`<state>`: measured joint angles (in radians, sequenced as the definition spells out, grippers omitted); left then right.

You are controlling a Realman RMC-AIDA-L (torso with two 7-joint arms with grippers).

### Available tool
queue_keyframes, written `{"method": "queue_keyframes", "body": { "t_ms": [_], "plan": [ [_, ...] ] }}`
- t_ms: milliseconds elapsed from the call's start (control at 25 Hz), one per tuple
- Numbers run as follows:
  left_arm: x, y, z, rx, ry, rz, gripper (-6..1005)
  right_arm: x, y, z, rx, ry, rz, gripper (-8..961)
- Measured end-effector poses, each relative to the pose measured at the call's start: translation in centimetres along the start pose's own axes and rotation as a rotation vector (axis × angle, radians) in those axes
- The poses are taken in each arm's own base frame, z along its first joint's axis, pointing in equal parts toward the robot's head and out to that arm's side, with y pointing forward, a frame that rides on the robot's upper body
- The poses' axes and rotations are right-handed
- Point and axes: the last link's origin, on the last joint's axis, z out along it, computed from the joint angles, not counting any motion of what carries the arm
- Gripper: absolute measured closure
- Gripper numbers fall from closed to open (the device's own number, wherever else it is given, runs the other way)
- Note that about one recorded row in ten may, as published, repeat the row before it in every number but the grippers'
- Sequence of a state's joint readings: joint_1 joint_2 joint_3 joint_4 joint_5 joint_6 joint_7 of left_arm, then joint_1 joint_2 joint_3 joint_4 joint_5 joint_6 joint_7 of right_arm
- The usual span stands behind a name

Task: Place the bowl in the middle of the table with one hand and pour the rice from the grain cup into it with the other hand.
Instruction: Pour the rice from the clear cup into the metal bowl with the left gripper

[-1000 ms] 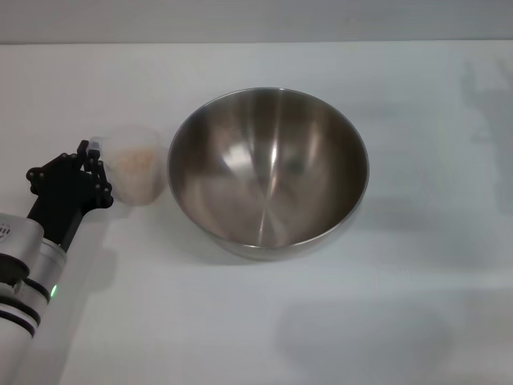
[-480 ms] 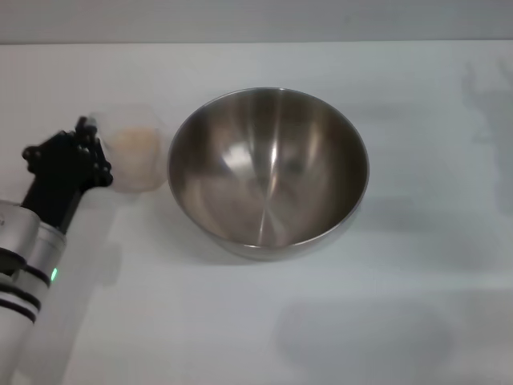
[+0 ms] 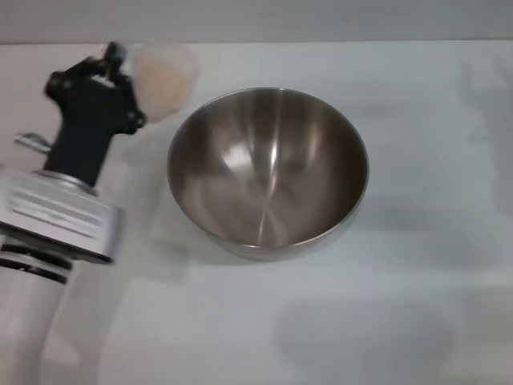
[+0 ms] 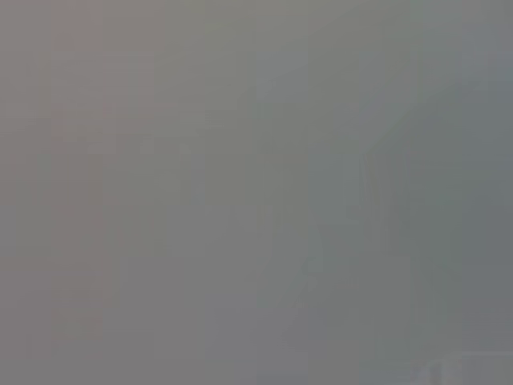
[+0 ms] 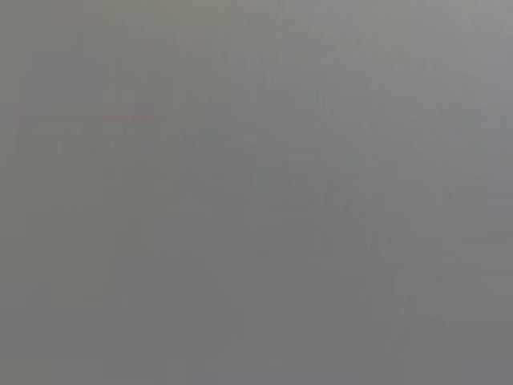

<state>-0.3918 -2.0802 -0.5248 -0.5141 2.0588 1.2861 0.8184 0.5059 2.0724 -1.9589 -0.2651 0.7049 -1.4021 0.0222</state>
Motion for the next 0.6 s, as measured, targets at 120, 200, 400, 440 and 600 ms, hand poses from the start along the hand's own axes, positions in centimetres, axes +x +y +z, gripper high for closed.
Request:
{"method": "queue_keyframes", "body": {
  "t_ms": [120, 200, 400, 440, 600],
  "plan": [
    [1.7, 1.1, 0.2, -0.042, 0.088, 0.233, 977, 0.0, 0.0, 0.0, -0.001, 0.000, 0.000, 430],
    [2.5, 1.9, 0.2, -0.063, 0.136, 0.359, 976, 0.0, 0.0, 0.0, -0.001, 0.001, -0.002, 430],
    [4.0, 3.5, 0.0, -0.105, 0.233, 0.622, 976, 0.1, 0.0, -0.1, -0.001, 0.004, -0.003, 431],
    [4.1, 3.7, 0.0, -0.112, 0.244, 0.662, 976, 0.1, -0.1, -0.1, -0.001, 0.004, -0.003, 431],
    [4.0, 4.5, -0.1, -0.136, 0.274, 0.853, 976, 0.1, 0.0, -0.1, -0.003, 0.003, -0.002, 431]
  ]
}}
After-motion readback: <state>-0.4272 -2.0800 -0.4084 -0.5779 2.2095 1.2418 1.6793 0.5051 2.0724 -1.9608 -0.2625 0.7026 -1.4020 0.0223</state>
